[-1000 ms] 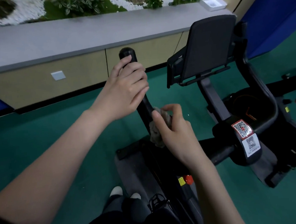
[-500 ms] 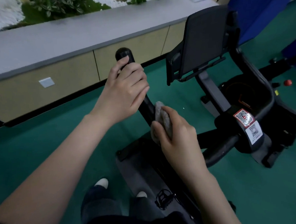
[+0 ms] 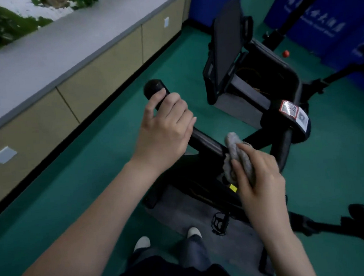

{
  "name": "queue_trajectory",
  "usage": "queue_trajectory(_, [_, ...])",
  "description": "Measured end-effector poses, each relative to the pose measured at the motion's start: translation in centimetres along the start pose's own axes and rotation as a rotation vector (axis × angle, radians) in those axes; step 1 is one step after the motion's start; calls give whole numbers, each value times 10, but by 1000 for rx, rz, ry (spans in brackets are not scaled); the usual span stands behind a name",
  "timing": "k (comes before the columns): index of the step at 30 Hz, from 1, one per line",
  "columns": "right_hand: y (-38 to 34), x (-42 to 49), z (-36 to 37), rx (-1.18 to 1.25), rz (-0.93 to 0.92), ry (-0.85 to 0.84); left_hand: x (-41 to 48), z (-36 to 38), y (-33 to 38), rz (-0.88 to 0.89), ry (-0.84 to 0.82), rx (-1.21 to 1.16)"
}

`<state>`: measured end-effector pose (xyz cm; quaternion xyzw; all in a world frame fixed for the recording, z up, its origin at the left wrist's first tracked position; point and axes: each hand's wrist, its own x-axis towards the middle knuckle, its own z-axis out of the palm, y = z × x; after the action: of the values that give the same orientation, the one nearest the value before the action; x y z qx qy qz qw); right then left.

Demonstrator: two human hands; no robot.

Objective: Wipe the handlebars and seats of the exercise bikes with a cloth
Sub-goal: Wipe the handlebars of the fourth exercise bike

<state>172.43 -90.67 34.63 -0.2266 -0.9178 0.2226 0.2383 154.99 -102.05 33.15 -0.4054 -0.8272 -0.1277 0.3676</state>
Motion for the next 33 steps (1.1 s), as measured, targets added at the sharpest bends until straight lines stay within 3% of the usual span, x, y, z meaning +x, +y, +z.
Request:
queue_trajectory(3, [0, -20, 15, -76, 70, 220, 0, 2, -2, 19, 15, -21])
queue_trajectory(9, [-22, -17, 62, -87, 129, 506, 0, 0, -5, 30, -5, -50])
queue_trajectory(12, [-44, -5, 85, -42, 96, 564, 0, -1, -7, 52, -31, -36])
queue_trajectory(16, [-41, -7, 85, -57, 37, 519, 0, -2, -11, 81, -69, -37])
queue_trajectory(21, [-24, -34, 65, -24, 261, 692, 0, -5, -12, 95, -92, -43])
queue_trajectory(24, [-47, -50, 77, 221, 345, 678, -1, -5, -12, 91, -103, -49])
queue_trajectory(30, [-73, -46, 98, 908, 1007, 604, -2, -6, -13, 102, -126, -57])
queue_trajectory(33, [-73, -21, 98, 1202, 1117, 621, -1, -6, -14, 106, -130, -54])
